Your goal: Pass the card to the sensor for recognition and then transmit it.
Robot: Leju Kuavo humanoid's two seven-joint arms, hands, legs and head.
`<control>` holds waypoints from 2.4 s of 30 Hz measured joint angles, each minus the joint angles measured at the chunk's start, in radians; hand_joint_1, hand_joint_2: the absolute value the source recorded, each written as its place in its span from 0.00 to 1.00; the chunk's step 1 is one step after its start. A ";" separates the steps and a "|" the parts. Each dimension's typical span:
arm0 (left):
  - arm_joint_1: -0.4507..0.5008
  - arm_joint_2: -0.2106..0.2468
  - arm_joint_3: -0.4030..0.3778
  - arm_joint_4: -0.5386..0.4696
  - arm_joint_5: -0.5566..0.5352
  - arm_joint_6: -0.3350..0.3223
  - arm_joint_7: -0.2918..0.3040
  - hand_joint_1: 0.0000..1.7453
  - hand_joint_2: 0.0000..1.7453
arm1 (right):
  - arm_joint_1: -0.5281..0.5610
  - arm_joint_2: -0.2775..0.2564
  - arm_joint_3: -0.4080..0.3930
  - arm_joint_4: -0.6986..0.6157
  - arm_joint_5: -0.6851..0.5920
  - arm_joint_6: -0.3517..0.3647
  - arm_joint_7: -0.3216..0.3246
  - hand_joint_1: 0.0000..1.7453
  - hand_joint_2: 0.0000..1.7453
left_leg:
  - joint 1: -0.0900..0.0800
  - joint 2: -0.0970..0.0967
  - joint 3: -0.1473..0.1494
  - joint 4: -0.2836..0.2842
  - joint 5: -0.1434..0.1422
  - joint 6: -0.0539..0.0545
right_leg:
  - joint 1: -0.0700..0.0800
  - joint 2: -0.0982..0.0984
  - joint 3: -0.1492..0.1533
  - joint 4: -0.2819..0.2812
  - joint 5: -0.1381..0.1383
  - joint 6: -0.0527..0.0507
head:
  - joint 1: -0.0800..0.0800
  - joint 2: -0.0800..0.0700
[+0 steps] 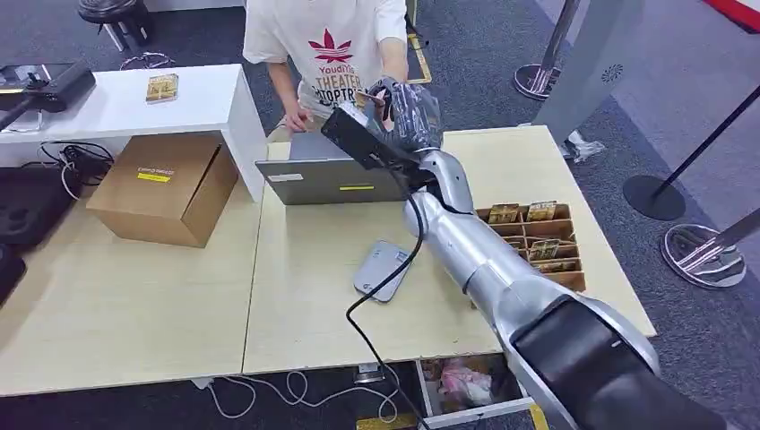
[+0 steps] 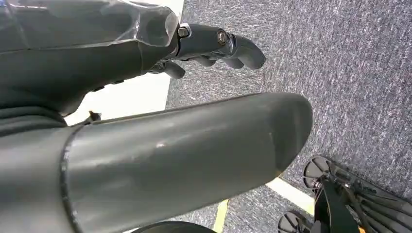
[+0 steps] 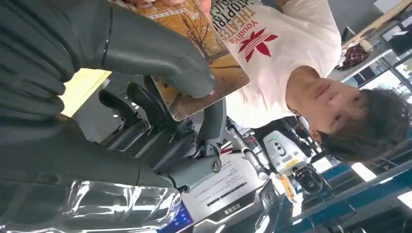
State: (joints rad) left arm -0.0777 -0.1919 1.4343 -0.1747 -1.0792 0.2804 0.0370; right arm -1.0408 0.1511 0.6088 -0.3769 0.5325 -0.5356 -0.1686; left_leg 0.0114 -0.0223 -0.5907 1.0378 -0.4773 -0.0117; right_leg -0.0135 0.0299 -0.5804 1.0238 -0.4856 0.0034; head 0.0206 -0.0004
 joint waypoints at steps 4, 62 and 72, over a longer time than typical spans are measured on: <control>0.001 0.000 0.000 0.000 0.003 0.001 0.000 0.00 0.00 | 0.000 0.000 -0.001 0.003 0.005 0.001 0.004 1.00 1.00 | 0.000 0.000 0.000 0.000 0.000 0.000 | 0.000 0.000 0.000 0.000 0.000 0.000 | 0.000 0.000; 0.021 -0.044 0.042 0.000 0.072 0.010 -0.092 0.00 0.00 | 0.378 -0.282 -0.211 -0.424 0.498 0.062 0.131 0.00 1.00 | 0.000 0.000 -0.001 0.000 0.000 0.000 | 0.000 -0.001 -0.001 -0.001 0.000 0.000 | 0.000 0.000; 0.022 -0.026 0.042 0.000 0.049 -0.026 -0.083 0.00 0.00 | 0.390 -0.390 -0.248 -0.489 0.548 0.185 0.169 0.00 1.00 | 0.000 -0.001 -0.001 0.000 0.000 0.000 | 0.000 -0.001 -0.001 -0.001 0.000 0.000 | 0.000 0.000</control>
State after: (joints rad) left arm -0.0554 -0.2175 1.4759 -0.1747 -1.0304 0.2540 -0.0461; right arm -0.6505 -0.2388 0.3609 -0.8659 1.0803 -0.3506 0.0000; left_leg 0.0110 -0.0229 -0.5921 1.0379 -0.4776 -0.0114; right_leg -0.0138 0.0290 -0.5814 1.0228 -0.4857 0.0036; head 0.0206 -0.0004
